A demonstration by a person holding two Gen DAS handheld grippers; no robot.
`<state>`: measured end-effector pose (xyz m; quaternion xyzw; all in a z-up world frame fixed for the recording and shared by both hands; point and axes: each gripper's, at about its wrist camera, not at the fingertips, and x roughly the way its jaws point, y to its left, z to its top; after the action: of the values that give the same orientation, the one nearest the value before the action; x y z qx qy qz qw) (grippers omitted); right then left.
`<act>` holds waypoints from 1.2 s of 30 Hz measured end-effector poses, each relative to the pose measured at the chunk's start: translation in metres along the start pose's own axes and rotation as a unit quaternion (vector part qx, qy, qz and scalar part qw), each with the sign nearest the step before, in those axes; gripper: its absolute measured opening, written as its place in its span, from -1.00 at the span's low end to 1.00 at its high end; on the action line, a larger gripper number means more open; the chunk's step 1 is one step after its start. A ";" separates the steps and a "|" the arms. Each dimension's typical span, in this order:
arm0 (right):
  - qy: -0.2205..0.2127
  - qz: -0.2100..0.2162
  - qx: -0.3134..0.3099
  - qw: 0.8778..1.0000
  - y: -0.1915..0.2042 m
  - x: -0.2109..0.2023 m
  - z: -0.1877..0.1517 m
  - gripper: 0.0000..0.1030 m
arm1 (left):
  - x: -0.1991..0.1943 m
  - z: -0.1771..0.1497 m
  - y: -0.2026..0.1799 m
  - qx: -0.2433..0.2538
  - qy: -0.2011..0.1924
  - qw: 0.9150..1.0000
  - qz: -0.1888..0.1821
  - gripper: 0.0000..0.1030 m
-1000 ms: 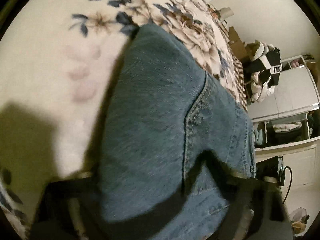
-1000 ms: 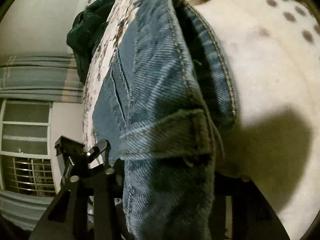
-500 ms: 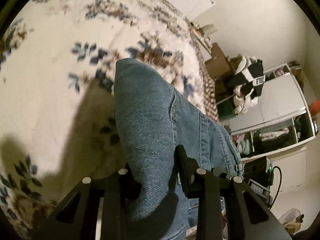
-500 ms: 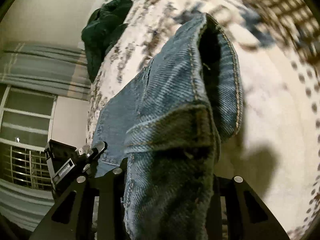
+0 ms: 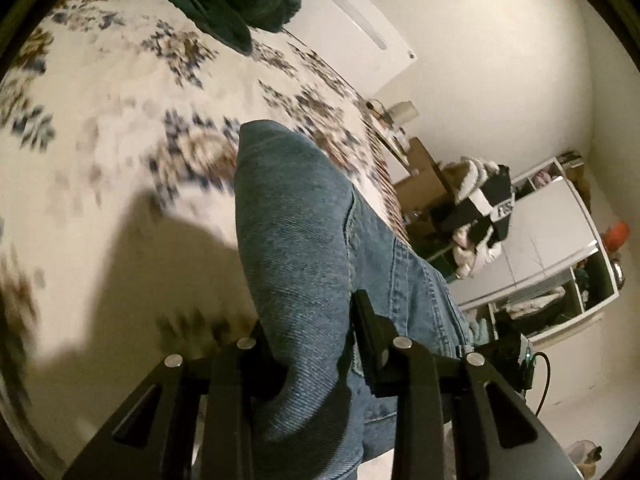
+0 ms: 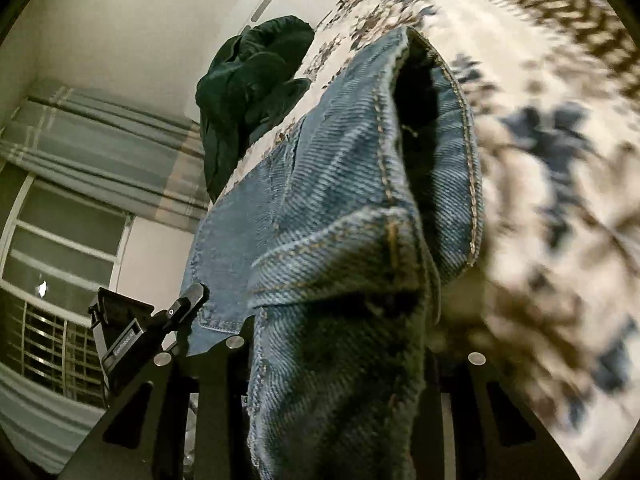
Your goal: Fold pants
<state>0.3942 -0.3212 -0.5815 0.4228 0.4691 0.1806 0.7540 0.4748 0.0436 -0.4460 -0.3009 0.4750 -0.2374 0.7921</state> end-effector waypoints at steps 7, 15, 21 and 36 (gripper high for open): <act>0.026 -0.012 0.015 0.999 -0.004 0.153 0.049 -0.28 | 0.051 0.073 0.099 0.002 0.020 0.999 0.043 -0.48; 0.085 -0.123 0.054 0.987 -0.041 0.186 0.030 0.29 | 0.076 0.037 0.159 0.005 0.060 0.992 0.111 0.25; 0.074 -0.199 0.047 0.976 -0.030 0.165 0.021 0.36 | 0.072 0.030 0.144 0.016 0.073 0.984 0.160 0.37; 0.017 -0.429 -0.144 0.892 0.121 0.141 0.013 1.00 | 0.023 0.010 0.020 0.168 0.063 0.933 0.313 0.73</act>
<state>0.4900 -0.1629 -0.5593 0.0643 0.5864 -0.0880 0.8027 0.4958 0.0448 -0.4699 0.0162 0.5469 -0.0727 0.8339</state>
